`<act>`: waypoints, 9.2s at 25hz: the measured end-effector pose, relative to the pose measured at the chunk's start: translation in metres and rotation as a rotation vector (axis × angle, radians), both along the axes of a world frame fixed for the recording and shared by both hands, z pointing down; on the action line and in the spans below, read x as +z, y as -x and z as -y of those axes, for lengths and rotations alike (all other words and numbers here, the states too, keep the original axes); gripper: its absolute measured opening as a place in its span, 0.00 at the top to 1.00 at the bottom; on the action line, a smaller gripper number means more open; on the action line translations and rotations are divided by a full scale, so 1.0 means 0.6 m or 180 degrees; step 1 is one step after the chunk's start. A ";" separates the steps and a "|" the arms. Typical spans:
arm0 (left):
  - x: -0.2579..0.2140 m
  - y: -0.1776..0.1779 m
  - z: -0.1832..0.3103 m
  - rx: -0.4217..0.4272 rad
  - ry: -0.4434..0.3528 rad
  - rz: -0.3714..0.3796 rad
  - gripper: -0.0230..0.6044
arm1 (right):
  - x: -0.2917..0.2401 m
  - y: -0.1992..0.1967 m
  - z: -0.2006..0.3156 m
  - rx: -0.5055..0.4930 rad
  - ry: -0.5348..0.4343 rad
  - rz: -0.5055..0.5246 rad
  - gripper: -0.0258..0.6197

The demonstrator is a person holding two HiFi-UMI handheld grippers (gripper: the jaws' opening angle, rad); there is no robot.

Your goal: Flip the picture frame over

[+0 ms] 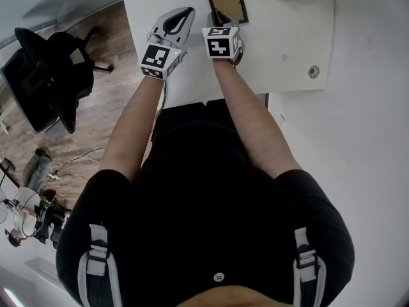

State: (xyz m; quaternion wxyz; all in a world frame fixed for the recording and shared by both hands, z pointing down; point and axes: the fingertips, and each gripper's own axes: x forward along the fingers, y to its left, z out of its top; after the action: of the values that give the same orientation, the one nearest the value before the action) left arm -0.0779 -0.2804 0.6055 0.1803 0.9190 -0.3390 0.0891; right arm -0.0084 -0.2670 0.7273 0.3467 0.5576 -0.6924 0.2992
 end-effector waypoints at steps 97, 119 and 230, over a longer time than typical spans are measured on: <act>-0.089 -0.038 -0.068 -0.0461 -0.0180 0.0165 0.95 | -0.151 -0.028 -0.080 0.0716 0.0479 0.5179 0.88; -0.094 -0.057 -0.070 -0.0381 -0.0165 0.0190 0.95 | -0.143 -0.078 -0.071 0.0496 0.0379 0.4512 0.87; -0.480 -0.106 -0.162 -0.0139 -0.0993 -0.0029 0.95 | -0.685 -0.103 -0.142 -0.1666 -0.2449 0.1458 0.95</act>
State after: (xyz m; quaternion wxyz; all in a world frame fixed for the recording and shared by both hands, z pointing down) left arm -0.0143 -0.1830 0.3173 0.0387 0.9287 -0.3677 0.0273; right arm 0.0536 -0.1816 0.3166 0.0193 0.3731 -0.9267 0.0406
